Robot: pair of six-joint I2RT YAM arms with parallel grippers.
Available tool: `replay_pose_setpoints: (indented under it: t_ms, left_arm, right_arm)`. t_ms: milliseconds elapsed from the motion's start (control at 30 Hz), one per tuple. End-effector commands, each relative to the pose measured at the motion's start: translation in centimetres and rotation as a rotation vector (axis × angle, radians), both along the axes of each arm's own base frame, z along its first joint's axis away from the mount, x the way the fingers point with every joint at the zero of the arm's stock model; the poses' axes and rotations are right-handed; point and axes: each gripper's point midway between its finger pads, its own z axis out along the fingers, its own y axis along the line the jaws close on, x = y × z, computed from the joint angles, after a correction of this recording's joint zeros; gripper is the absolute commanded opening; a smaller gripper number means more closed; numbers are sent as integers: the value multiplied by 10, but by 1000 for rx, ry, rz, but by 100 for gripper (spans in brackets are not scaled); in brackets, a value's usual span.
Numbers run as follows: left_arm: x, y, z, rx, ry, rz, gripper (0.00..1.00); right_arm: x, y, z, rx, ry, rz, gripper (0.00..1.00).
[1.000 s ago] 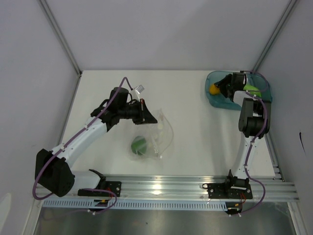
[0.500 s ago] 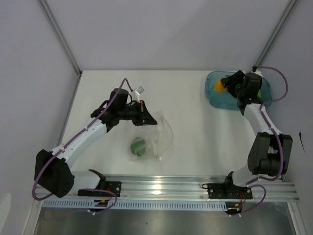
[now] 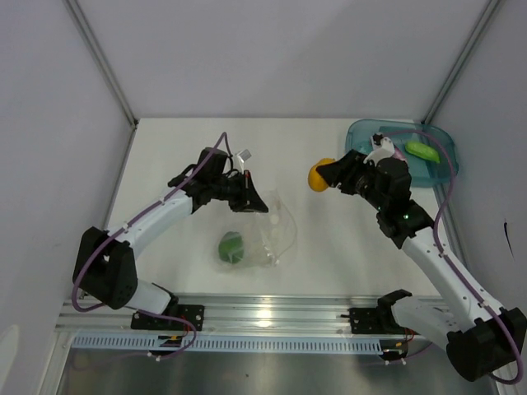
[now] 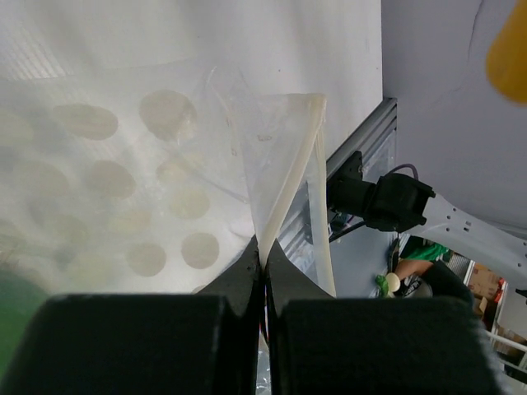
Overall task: Place the food in the zip-top bag and seal the zipper
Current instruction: Place the fake vegetable in the zipper food storage bag.
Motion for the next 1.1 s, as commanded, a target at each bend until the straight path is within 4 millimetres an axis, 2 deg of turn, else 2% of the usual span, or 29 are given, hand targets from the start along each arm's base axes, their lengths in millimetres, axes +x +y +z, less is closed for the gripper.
replay_pose_setpoints:
  t_ms: [0, 100, 233, 500, 667, 800, 833, 933, 967, 1067]
  left_arm:
    - [8, -11, 29, -62, -65, -16, 1]
    - [5, -15, 31, -65, -66, -29, 1]
    - [3, -17, 36, -72, -73, -30, 0]
    - [1, -18, 43, -83, -85, -36, 1]
    - [3, -20, 53, -97, -109, -43, 1]
    - [4, -20, 54, -95, -111, -42, 1]
    - [5, -20, 57, -99, -117, -43, 1]
    - [4, -21, 62, -109, -123, -46, 1]
    - [4, -20, 62, -111, -122, -45, 1]
    - [3, -20, 62, -109, -125, -47, 1]
  right_arm:
    - [-27, 21, -3, -38, 10, 96, 0]
    - [-43, 34, -1, -44, -3, 138, 0]
    - [-53, 52, 1, -39, -10, 192, 0]
    - [-74, 89, -28, -91, 46, 294, 1]
    - [-101, 111, -52, -131, 86, 349, 5]
    - [-112, 110, -64, -213, 92, 304, 25]
    - [-114, 110, -65, -221, 93, 307, 48]
    - [-115, 108, -74, -247, 116, 293, 88]
    - [-113, 107, -77, -259, 121, 280, 97]
    - [-105, 102, -72, -273, 111, 241, 99]
